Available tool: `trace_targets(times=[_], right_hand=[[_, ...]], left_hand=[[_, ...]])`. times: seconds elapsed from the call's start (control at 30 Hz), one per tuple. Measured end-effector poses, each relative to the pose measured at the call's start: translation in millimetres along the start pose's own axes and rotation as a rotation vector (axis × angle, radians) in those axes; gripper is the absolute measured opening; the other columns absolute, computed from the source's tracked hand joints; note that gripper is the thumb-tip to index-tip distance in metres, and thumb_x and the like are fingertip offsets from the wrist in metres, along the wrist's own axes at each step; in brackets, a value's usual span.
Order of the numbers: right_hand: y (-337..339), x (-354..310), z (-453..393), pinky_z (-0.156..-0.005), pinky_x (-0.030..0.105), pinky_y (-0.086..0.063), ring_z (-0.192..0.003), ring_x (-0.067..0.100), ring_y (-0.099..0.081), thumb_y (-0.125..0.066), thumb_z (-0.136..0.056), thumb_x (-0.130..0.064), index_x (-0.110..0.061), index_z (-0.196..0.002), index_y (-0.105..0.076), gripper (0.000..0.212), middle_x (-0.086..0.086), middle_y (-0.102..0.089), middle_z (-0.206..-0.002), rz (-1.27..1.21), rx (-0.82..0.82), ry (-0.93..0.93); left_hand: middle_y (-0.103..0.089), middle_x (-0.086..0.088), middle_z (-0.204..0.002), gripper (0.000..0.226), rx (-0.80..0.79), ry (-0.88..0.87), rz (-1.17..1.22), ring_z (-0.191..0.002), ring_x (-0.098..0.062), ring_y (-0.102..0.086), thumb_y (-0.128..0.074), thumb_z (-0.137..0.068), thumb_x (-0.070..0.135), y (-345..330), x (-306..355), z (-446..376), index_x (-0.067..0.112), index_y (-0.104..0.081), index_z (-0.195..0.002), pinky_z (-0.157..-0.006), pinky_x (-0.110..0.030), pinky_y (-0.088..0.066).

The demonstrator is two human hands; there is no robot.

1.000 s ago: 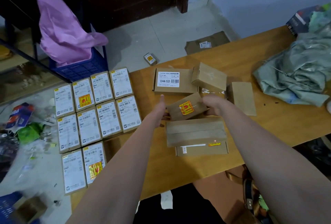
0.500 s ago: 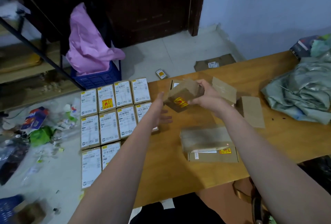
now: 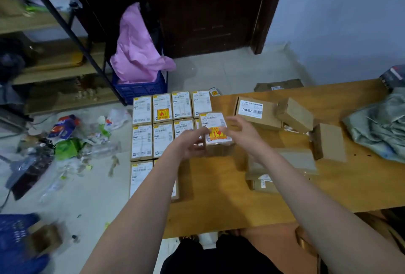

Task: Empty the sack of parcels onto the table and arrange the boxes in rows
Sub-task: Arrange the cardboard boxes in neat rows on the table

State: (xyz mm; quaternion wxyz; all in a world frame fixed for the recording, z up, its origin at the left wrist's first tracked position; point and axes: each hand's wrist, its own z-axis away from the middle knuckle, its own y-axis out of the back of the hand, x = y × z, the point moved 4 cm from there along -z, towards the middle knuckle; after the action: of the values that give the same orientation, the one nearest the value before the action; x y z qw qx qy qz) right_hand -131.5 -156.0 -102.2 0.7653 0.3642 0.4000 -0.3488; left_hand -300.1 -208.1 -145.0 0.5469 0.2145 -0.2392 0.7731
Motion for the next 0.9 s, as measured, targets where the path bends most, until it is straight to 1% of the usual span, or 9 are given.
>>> trace_targets(times=[0.13, 0.23, 0.33, 0.43, 0.53, 0.6, 0.7, 0.8, 0.9], right_hand=[[-25.4, 25.5, -2.5, -0.075, 0.033, -0.054, -0.109, 0.021, -0.064, -0.072, -0.087, -0.033, -0.016, -0.145, -0.04, 0.069, 0.008, -0.063, -0.13, -0.224, -0.06, -0.313], [-47.0, 32.0, 6.9, -0.083, 0.039, -0.058, -0.098, 0.022, -0.071, -0.07, -0.09, -0.024, -0.008, -0.13, -0.056, 0.046, 0.007, -0.073, -0.11, -0.278, -0.149, -0.392], [-62.0, 38.3, 13.6, -0.078, 0.035, -0.057, -0.096, 0.021, -0.07, -0.068, -0.091, -0.019, -0.01, -0.118, -0.063, 0.029, 0.007, -0.073, -0.107, -0.282, -0.179, -0.4], [-75.0, 57.6, 15.9, -0.088, 0.04, -0.054, -0.1, 0.022, -0.068, -0.067, -0.092, -0.013, -0.006, -0.119, -0.063, 0.029, 0.008, -0.071, -0.113, -0.213, -0.172, -0.418], [-85.7, 77.4, 16.3, -0.089, 0.043, -0.055, -0.096, 0.025, -0.07, -0.069, -0.09, -0.012, -0.006, -0.114, -0.064, 0.025, 0.012, -0.072, -0.112, -0.114, -0.15, -0.466], [-93.8, 88.6, 16.0, -0.087, 0.044, -0.056, -0.094, 0.025, -0.071, -0.07, -0.09, -0.012, -0.007, -0.109, -0.064, 0.021, 0.012, -0.073, -0.107, -0.072, -0.159, -0.498], [-108.0, 102.4, 13.6, -0.082, 0.043, -0.057, -0.093, 0.026, -0.071, -0.07, -0.09, -0.014, -0.006, -0.114, -0.062, 0.026, 0.012, -0.073, -0.105, -0.026, -0.183, -0.537], [-121.7, 115.0, 8.1, -0.069, 0.037, -0.057, -0.095, 0.026, -0.071, -0.071, -0.089, -0.015, -0.004, -0.123, -0.056, 0.04, 0.013, -0.072, -0.111, -0.012, -0.178, -0.578], [-132.7, 121.9, 4.2, -0.066, 0.034, -0.053, -0.099, 0.028, -0.07, -0.071, -0.089, -0.014, -0.003, -0.125, -0.056, 0.04, 0.014, -0.07, -0.115, -0.007, -0.144, -0.6]], left_hand=[[-0.073, -0.012, -0.11, 0.032, -0.103, -0.06, 0.003, -0.094, -0.028, -0.07, -0.067, -0.09, 0.011, 19.9, -20.9, 14.3, 0.011, -0.063, -0.122, -0.079, -0.04, -0.059], [-0.074, -0.01, -0.11, 0.035, -0.151, -0.068, -0.052, -0.097, -0.026, -0.072, -0.069, -0.088, 0.008, 30.3, -33.5, 20.3, 0.012, -0.062, -0.123, -0.073, -0.036, -0.058], [-0.074, -0.007, -0.112, 0.038, -0.155, -0.069, -0.102, -0.102, -0.025, -0.071, -0.071, -0.088, 0.012, 43.7, -46.7, 22.9, 0.013, -0.061, -0.124, -0.086, -0.038, -0.058], [-0.073, -0.005, -0.105, 0.037, -0.003, -0.136, -0.234, -0.091, -0.021, -0.071, -0.071, -0.089, 0.02, 64.7, -64.7, 20.7, 0.014, -0.062, -0.125, -0.078, -0.035, -0.059], [-0.063, -0.008, -0.116, 0.031, 0.377, -0.303, -0.587, -0.099, -0.03, -0.065, -0.062, -0.092, 0.021, 96.7, -82.4, 21.3, 0.015, -0.061, -0.123, -0.082, -0.043, -0.057], [-0.05, -0.01, -0.137, 0.039, 0.509, -0.372, -0.872, -0.122, -0.034, -0.05, -0.061, -0.091, 0.019, 111.3, -98.6, 23.3, 0.017, -0.057, -0.129, -0.097, -0.047, -0.05], [-0.03, -0.007, -0.156, 0.06, 0.523, -0.36, -1.127, -0.145, -0.032, -0.019, -0.063, -0.092, 0.021, 121.1, -119.8, 25.6, 0.023, -0.041, -0.147, -0.117, -0.048, -0.027], [-0.007, -0.001, -0.165, 0.073, 0.472, -0.274, -1.251, -0.151, -0.036, 0.002, -0.063, -0.094, 0.029, 123.4, -133.5, 24.4, 0.035, -0.022, -0.154, -0.119, -0.059, -0.005], [0.005, 0.003, -0.166, 0.079, 0.439, -0.196, -1.256, -0.149, -0.043, 0.011, -0.064, -0.093, 0.032, 125.5, -142.3, 20.0, 0.043, -0.014, -0.154, -0.115, -0.067, 0.001]])
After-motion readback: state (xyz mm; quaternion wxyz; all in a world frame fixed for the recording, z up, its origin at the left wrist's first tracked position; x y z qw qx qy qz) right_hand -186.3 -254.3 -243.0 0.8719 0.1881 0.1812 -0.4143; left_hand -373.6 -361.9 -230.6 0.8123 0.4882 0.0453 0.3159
